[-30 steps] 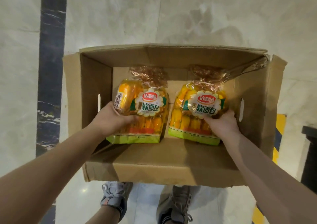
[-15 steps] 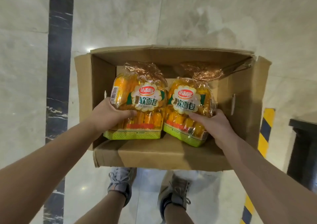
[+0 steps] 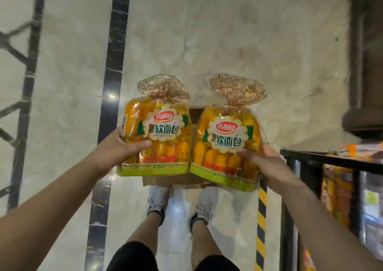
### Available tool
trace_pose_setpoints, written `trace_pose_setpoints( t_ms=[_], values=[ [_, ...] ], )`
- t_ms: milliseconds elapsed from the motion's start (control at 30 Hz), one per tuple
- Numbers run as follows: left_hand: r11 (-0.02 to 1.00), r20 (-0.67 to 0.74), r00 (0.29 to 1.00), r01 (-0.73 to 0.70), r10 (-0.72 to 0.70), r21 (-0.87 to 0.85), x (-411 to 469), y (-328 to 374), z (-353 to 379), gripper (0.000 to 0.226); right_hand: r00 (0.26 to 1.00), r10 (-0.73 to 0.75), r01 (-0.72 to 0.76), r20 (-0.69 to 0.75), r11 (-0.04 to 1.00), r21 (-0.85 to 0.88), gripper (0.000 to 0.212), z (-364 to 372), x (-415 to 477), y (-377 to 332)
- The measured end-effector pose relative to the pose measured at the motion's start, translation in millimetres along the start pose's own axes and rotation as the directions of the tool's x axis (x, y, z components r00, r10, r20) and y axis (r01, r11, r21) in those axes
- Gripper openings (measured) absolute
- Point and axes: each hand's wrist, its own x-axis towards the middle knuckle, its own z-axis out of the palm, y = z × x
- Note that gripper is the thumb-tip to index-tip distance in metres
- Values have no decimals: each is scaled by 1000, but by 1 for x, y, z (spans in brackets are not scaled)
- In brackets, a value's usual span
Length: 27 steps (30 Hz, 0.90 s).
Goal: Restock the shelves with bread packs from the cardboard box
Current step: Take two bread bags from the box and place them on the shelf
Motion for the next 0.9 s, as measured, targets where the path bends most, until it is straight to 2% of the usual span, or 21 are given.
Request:
trace_pose_setpoints(
  t_ms=[100,233,367,533,667,800,900],
  values=[
    [998,-9,999,-54,54,-19,-63,55,-8,64,996,-82,81,20,996,33,91,-7,-83,-53],
    [989,23,990,-142,142,-33,-143,128,-9,87,975,-224,224,-9,970,99,71,-16,-189,-110],
    [963,100,958,-270,267,17,-215,195,-2,115,931,-345,360,-122,922,144,84,-24,-286,-147],
    [905,155,894,-426,421,-5,-275,257,9,116,822,-526,565,-218,800,201,47,-37,-381,-172],
    [827,188,809,-560,557,-43,-312,310,29,114,727,-600,683,-334,683,260,48,-46,-437,-185],
    [717,197,695,-694,691,-65,-349,362,59,106,625,-652,773,-429,595,222,52,-63,-483,-198],
    [675,228,646,-733,729,-82,-366,394,81,107,539,-666,830,-515,524,191,48,-78,-514,-204]
  ],
)
